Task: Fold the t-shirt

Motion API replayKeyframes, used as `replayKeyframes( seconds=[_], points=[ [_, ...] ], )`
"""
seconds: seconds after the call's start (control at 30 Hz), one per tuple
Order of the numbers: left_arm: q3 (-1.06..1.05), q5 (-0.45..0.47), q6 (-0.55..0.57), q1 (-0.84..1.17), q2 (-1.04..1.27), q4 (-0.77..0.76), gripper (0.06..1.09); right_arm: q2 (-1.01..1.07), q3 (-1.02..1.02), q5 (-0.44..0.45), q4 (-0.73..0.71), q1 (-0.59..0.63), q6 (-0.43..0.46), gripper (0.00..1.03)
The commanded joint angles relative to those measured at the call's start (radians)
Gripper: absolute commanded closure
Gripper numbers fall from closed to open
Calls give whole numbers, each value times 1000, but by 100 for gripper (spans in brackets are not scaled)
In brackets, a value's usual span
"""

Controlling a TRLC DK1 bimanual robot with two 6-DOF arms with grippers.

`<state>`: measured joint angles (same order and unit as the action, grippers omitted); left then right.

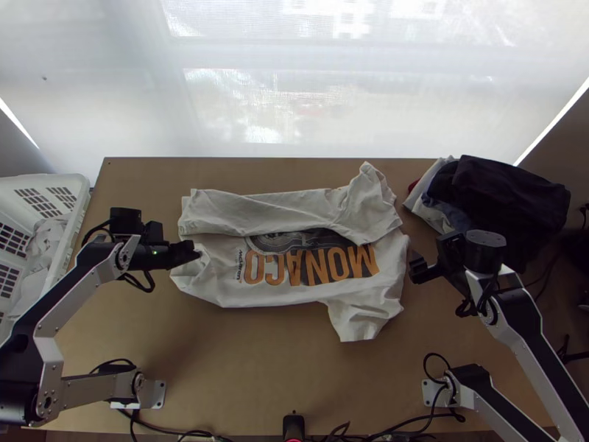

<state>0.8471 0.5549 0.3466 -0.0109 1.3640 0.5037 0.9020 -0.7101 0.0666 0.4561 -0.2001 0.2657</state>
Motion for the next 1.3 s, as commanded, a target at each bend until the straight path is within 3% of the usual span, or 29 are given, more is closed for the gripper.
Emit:
replayKeyframes(
  seconds=[0.0, 0.3, 0.43, 0.57, 0.93, 1.27],
  points=[
    [32, 19, -69, -54, -85, 174, 105, -31, -15, -2, 35, -25, -3, 5],
    [112, 19, -360, -216, -34, 464, 105, -77, -17, -2, 99, -104, -2, 5],
    [164, -38, -503, -287, 47, 575, 105, -86, -17, -4, 133, -142, -3, 5],
    [167, -92, -571, -336, 95, 590, 105, -92, -14, -21, 176, -191, -3, 5],
    [181, -116, -537, -314, 121, 561, 105, -94, 37, -146, 368, -430, -10, 5],
    [190, -118, -497, -235, 126, 526, 105, -48, 67, -186, 405, -673, -3, 5]
  ],
)
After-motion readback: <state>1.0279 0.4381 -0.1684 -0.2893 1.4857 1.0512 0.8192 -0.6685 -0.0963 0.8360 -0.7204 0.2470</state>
